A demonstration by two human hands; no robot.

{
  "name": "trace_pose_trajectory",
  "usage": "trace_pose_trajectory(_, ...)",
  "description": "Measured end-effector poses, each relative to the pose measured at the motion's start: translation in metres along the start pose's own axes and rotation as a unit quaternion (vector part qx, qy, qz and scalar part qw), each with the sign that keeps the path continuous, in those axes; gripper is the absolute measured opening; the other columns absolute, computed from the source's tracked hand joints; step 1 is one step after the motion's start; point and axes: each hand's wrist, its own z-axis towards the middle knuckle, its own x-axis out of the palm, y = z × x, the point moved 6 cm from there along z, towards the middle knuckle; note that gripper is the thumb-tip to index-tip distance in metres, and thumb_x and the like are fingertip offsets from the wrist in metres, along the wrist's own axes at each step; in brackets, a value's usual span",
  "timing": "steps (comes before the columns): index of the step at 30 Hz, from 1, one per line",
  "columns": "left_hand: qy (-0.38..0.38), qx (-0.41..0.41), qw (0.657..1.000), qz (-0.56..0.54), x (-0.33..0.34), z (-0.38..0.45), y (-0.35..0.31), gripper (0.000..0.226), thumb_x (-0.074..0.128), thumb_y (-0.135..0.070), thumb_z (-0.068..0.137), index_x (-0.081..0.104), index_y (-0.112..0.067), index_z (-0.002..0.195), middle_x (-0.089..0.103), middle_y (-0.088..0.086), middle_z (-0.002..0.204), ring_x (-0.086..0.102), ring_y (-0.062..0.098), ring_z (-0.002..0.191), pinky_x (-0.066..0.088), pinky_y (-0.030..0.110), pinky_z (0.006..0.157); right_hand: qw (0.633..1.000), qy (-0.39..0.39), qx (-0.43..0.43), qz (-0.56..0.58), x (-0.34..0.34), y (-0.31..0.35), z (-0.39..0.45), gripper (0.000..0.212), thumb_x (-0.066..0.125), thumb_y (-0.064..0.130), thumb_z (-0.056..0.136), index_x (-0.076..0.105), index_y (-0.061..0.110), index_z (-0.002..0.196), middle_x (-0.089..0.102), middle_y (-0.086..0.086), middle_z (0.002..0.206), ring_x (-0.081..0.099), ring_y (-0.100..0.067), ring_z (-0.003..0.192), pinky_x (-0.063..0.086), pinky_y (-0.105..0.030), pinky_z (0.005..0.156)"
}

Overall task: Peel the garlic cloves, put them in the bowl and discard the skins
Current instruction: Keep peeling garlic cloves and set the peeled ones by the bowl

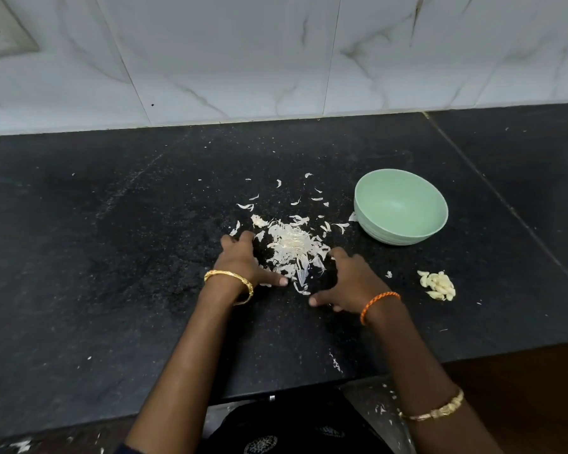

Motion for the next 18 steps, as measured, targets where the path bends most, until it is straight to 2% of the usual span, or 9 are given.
trace_pose_trajectory(2,-0.007,0.019,1.000,-0.005,0.006,0.000,-0.008,0.106,0.092,-0.021,0.055,0.032,-0.015,0.142,0.027,0.015,0.142,0.045,0.035,0.125,0.040,0.041,0.106,0.998,-0.031,-0.021,0.048,0.006,0.011,0.008,0.087,0.080,0.005,0.074,0.029,0.015,0.143,0.037,-0.018,0.135,0.065,-0.023,0.071,0.055,-0.024,0.056)
trace_pose_trajectory(3,-0.016,0.025,0.999,-0.015,0.007,0.002,-0.012,0.103,0.091,-0.016,0.056,0.034,-0.013,0.141,0.030,0.015,0.141,0.046,0.034,0.124,0.041,0.040,0.105,0.997,-0.040,-0.030,0.061,0.006,0.017,0.014,0.086,0.079,0.003,0.074,0.029,0.014,0.144,0.040,-0.018,0.133,0.066,-0.024,0.073,0.055,-0.024,0.055)
trace_pose_trajectory(5,-0.025,0.035,0.998,-0.034,0.008,0.006,-0.018,0.097,0.089,-0.012,0.059,0.036,-0.012,0.140,0.034,0.015,0.138,0.048,0.032,0.122,0.041,0.036,0.103,0.996,-0.044,-0.042,0.059,0.004,0.028,0.026,0.092,0.083,0.012,0.072,0.027,0.015,0.145,0.042,-0.017,0.134,0.066,-0.032,0.091,0.059,-0.036,0.075)
trace_pose_trajectory(6,-0.025,0.039,0.998,-0.036,0.007,0.008,-0.021,0.095,0.088,-0.013,0.061,0.036,-0.012,0.140,0.036,0.015,0.137,0.048,0.031,0.121,0.042,0.035,0.102,0.997,-0.045,-0.045,0.044,0.002,0.032,0.032,0.094,0.084,0.021,0.071,0.027,0.017,0.146,0.040,-0.017,0.137,0.063,-0.035,0.102,0.055,-0.042,0.087)
trace_pose_trajectory(7,-0.026,0.043,0.998,-0.033,0.006,0.010,-0.023,0.092,0.088,-0.013,0.062,0.038,-0.011,0.139,0.037,0.015,0.135,0.049,0.030,0.119,0.042,0.034,0.101,0.998,-0.046,-0.047,0.024,-0.001,0.037,0.036,0.091,0.082,0.029,0.073,0.028,0.018,0.146,0.037,-0.017,0.140,0.058,-0.036,0.112,0.050,-0.044,0.095)
trace_pose_trajectory(9,-0.026,0.047,0.998,-0.022,0.003,0.015,-0.025,0.085,0.087,-0.012,0.063,0.043,-0.011,0.135,0.041,0.015,0.131,0.051,0.029,0.116,0.043,0.033,0.097,0.997,-0.060,-0.055,-0.014,-0.007,0.046,0.041,0.076,0.072,0.038,0.082,0.034,0.021,0.145,0.034,-0.018,0.142,0.048,-0.036,0.123,0.042,-0.039,0.103)
trace_pose_trajectory(11,-0.027,0.056,0.998,-0.018,0.002,0.019,-0.027,0.078,0.087,-0.010,0.063,0.049,-0.010,0.131,0.045,0.015,0.127,0.052,0.029,0.113,0.044,0.031,0.092,0.994,-0.078,-0.063,-0.039,-0.007,0.054,0.045,0.058,0.063,0.039,0.089,0.043,0.022,0.141,0.038,-0.019,0.139,0.048,-0.036,0.122,0.040,-0.037,0.101)
trace_pose_trajectory(14,-0.047,0.087,0.995,-0.019,-0.002,0.024,-0.032,0.054,0.082,-0.006,0.068,0.059,-0.004,0.117,0.059,0.017,0.116,0.057,0.027,0.103,0.043,0.025,0.082,0.984,-0.143,-0.092,-0.044,-0.004,0.065,0.046,0.034,0.058,0.024,0.092,0.060,0.015,0.125,0.050,-0.017,0.124,0.054,-0.035,0.112,0.043,-0.035,0.091)
trace_pose_trajectory(18,-0.102,0.106,0.988,-0.047,-0.010,0.024,-0.036,0.018,0.068,-0.002,0.079,0.066,0.000,0.097,0.067,0.016,0.094,0.053,0.020,0.079,0.034,0.019,0.063,0.977,-0.178,-0.114,0.005,-0.007,0.073,0.049,0.022,0.060,0.008,0.088,0.070,0.005,0.108,0.063,-0.019,0.109,0.060,-0.033,0.101,0.049,-0.033,0.086)
